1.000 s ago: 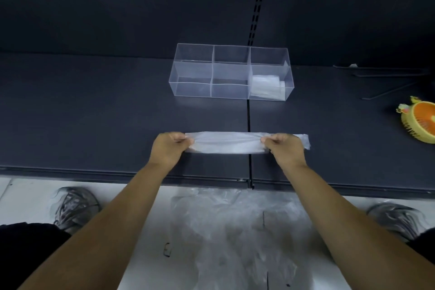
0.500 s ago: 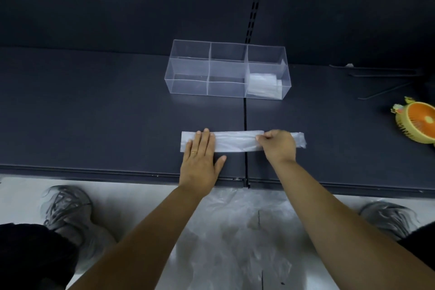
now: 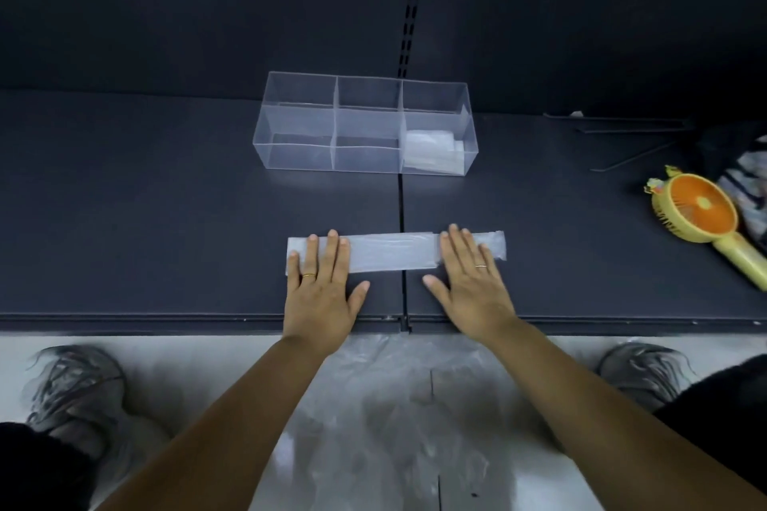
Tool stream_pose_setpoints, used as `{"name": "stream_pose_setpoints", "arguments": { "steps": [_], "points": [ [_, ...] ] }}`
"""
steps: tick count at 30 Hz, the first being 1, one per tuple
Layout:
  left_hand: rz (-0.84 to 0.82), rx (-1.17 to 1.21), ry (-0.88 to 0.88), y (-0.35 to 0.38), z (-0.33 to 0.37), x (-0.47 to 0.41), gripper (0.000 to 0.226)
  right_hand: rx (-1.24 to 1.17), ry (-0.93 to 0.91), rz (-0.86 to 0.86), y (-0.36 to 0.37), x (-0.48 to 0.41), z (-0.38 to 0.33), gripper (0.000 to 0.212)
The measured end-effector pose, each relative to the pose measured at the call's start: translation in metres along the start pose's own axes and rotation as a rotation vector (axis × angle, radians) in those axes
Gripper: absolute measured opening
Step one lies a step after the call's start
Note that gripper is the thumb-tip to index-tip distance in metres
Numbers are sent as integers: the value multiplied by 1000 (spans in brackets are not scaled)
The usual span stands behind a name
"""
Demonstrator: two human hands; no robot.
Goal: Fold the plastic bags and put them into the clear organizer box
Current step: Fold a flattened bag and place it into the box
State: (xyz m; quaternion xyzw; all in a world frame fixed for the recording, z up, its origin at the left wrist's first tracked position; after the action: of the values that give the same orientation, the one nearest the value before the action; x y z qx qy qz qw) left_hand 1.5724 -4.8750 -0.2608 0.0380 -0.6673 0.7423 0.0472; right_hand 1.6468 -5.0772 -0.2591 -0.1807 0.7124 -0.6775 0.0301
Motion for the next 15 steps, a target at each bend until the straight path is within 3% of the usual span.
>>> {"name": "stream_pose_setpoints", "arguments": {
  "steps": [4, 8, 11, 15],
  "points": [
    [8, -10, 4, -1, 0, -1, 79, -26, 91, 22, -10, 4, 45, 68],
    [5, -8, 3, -1, 0, -2, 79, -378, 216, 167, -41, -10, 69, 40],
    [-11, -24, -1, 1, -1, -1, 80, -355, 312, 154, -51, -27, 81, 32],
    [-11, -24, 22, 0, -4, -2, 82, -293, 274, 110, -51, -31, 80, 9]
  ]
}}
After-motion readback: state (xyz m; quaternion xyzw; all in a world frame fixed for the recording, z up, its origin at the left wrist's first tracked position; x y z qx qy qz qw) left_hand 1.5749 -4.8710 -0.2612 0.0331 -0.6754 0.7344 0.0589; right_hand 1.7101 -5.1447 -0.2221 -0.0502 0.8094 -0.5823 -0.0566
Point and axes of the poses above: each hand's wrist, its own x-axis away from the middle knuckle, its own y-axis out of the palm, z = x × y, the point moved 7 cm from there along -x, towards the middle knuckle, and after that the axes turned 9 degrees about y, right-handed, at the moved point
